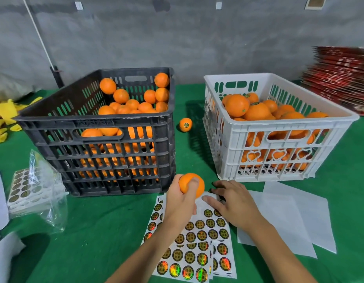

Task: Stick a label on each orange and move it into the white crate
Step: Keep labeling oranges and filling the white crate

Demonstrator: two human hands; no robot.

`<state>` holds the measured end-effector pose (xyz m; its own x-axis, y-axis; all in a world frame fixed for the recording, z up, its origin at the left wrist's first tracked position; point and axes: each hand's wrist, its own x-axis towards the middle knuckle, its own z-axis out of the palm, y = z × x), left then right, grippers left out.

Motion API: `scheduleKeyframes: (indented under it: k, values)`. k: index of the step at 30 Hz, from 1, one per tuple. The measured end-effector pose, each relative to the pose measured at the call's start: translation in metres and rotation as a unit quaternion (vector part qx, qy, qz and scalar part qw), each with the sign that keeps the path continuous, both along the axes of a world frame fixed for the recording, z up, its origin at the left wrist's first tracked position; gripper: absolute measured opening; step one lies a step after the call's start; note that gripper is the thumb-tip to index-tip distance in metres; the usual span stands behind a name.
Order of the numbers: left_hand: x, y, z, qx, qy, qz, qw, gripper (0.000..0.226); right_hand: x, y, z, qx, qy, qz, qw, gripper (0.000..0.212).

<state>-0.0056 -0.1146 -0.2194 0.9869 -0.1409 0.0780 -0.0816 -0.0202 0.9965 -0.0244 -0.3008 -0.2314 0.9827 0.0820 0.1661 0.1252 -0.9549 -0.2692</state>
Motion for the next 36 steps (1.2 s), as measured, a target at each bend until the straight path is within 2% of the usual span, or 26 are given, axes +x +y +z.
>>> scheduleKeyframes:
  k: [3,8,12,15,17,21,26,30,34,36]
  values:
    - [-0.002,0.002,0.001,0.021,0.000,-0.016,1.000,0.028,0.002,0.004,0.000,0.028,-0.012,-0.005,1.000,0.053]
    - [-0.002,0.002,0.003,0.052,0.004,-0.029,0.998,0.027,0.003,0.012,-0.002,0.236,-0.015,-0.054,0.970,0.014]
    - [-0.001,0.002,0.003,0.067,0.004,-0.053,0.996,0.026,0.008,0.017,-0.002,0.327,0.009,-0.101,0.940,0.023]
    - [0.001,0.004,0.004,0.072,0.004,-0.079,0.994,0.026,0.013,0.018,-0.003,0.368,0.027,-0.138,0.919,0.022]
    - [0.003,0.006,0.003,0.076,0.018,-0.107,0.991,0.030,0.014,0.017,-0.002,0.356,0.023,-0.136,0.924,0.022]
    - [0.009,0.010,0.000,0.075,0.087,-0.144,0.983,0.055,0.010,0.011,-0.002,0.298,0.004,-0.088,0.950,0.024]
    - [0.014,0.011,-0.001,0.024,0.127,-0.135,0.982,0.051,0.009,0.010,-0.003,0.211,-0.020,-0.052,0.976,0.019]
    - [0.017,0.012,-0.001,-0.010,0.155,-0.106,0.982,0.059,0.007,0.001,0.001,0.202,-0.028,-0.006,0.979,0.023]
    - [0.020,0.012,-0.003,-0.024,0.166,-0.101,0.981,0.060,0.004,0.000,0.000,0.149,-0.014,0.013,0.989,0.040]
    - [0.020,0.011,-0.004,-0.022,0.164,-0.105,0.981,0.060,0.004,0.000,0.000,0.140,-0.016,0.017,0.990,0.041]
